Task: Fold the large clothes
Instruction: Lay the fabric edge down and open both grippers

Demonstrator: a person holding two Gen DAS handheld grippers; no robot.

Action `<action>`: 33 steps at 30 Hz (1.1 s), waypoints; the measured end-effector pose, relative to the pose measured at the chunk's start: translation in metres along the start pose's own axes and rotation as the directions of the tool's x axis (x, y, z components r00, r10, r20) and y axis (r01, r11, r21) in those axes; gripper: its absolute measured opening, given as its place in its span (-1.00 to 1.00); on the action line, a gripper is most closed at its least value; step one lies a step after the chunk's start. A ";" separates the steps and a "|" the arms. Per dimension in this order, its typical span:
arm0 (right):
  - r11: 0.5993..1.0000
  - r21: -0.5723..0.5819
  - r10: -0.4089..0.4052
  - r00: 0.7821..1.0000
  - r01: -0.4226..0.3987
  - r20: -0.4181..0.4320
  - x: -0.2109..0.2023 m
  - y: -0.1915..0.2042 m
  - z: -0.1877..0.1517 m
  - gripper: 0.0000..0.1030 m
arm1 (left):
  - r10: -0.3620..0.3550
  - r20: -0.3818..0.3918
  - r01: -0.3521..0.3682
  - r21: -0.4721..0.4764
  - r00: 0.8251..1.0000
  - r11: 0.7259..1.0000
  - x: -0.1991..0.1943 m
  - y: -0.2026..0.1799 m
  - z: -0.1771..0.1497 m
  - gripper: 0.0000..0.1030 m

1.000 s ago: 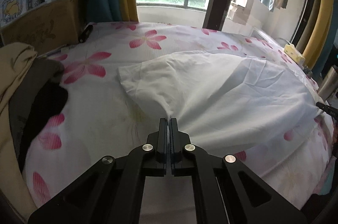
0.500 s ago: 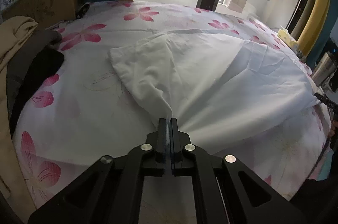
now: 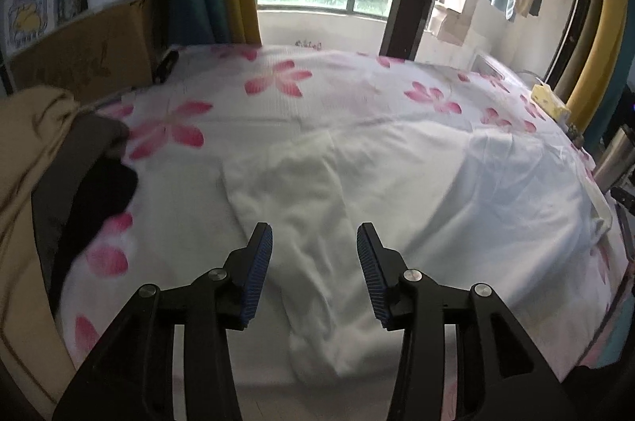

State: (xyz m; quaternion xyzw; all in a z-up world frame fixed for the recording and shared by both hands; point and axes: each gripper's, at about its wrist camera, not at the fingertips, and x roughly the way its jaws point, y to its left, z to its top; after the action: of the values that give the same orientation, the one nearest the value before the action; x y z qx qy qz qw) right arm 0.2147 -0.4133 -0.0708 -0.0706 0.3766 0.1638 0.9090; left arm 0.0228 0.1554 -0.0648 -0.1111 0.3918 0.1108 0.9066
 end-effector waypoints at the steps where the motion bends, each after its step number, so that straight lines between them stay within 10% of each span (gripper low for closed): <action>1: 1.000 0.002 0.004 1.000 -0.004 0.007 0.001 0.002 0.003 0.10 | 0.001 0.007 -0.001 -0.004 1.000 1.000 0.003 0.002 0.004 -0.09; 18: 0.994 -0.027 0.101 0.995 -0.102 -0.022 0.051 0.041 0.032 0.11 | 0.077 -0.068 -0.078 -0.011 0.995 0.997 0.075 0.032 0.029 -0.09; 19: 0.994 -0.027 0.103 0.994 -0.104 -0.022 0.054 0.043 0.034 0.11 | 0.081 -0.057 -0.081 0.003 0.995 0.997 0.076 0.032 0.030 -0.22; 20: 0.994 -0.027 0.103 0.994 -0.104 -0.023 0.056 0.045 0.035 0.11 | 0.084 -0.053 -0.083 0.013 0.995 0.996 0.077 0.032 0.031 -0.91; 21: 0.994 -0.026 0.104 0.994 -0.105 -0.023 0.058 0.047 0.037 0.11 | 0.083 -0.060 -0.082 0.015 0.995 0.997 0.079 0.034 0.032 -0.98; 33: 0.992 -0.043 0.116 0.987 -0.122 -0.113 0.104 0.080 0.042 0.12 | 0.110 -0.048 -0.113 -0.074 0.993 0.991 0.078 0.057 0.040 -0.99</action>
State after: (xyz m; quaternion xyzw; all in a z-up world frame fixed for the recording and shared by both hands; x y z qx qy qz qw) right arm 0.2832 -0.3025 -0.1146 -0.0796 0.4255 0.2230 0.8734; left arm 0.0859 0.2300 -0.1017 -0.1260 0.4125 0.1739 0.8853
